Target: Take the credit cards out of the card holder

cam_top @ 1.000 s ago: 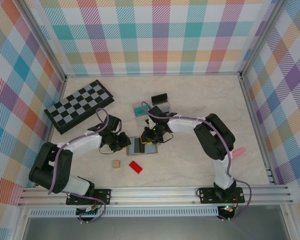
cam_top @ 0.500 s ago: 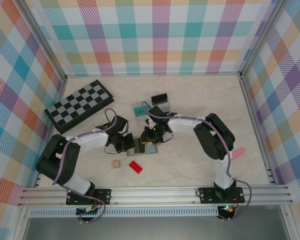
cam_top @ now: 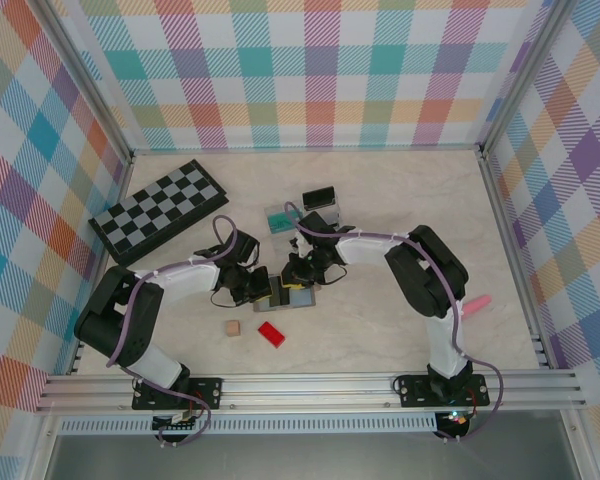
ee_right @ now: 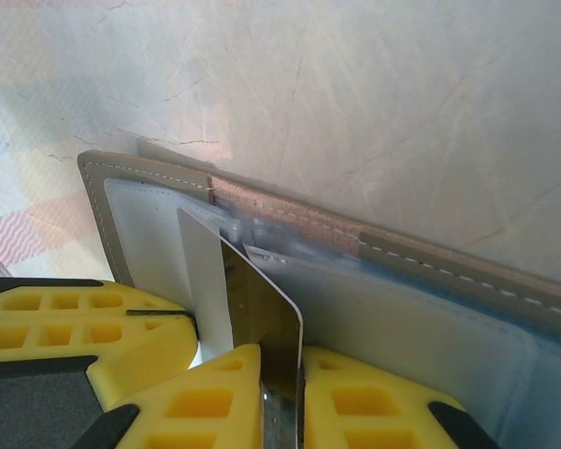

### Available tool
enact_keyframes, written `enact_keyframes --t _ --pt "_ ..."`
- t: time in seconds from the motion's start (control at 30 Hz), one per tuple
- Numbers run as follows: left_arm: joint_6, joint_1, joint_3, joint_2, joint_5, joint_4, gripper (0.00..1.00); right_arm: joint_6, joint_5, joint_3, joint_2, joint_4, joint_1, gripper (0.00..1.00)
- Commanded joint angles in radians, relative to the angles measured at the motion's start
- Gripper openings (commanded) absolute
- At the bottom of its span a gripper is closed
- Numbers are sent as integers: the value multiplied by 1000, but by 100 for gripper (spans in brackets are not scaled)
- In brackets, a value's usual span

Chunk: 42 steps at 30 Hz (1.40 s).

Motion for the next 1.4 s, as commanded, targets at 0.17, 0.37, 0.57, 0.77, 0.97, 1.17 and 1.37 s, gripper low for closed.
enact_keyframes --t 0.17,0.37,0.57,0.77,0.97,1.17,1.37 --pt "18 -8 2 4 -94 -81 22 -9 87 -82 -102 -34 -29 5" --pt "-1 -7 19 -67 -104 -86 37 0 115 -126 -202 -63 -55 0" --pt "-11 -6 80 -155 -91 -91 53 7 143 -180 -356 -30 -81 0" --pt "-57 -6 98 -254 -18 -30 72 40 104 -279 -522 103 -129 0" --pt "-174 -8 47 -326 78 163 81 191 -44 -406 -590 392 -180 0" --pt "-264 -12 3 -345 172 349 82 348 -157 -447 -573 650 -185 0" --pt "-296 -15 -12 -298 203 401 76 386 -206 -411 -545 704 -191 0"
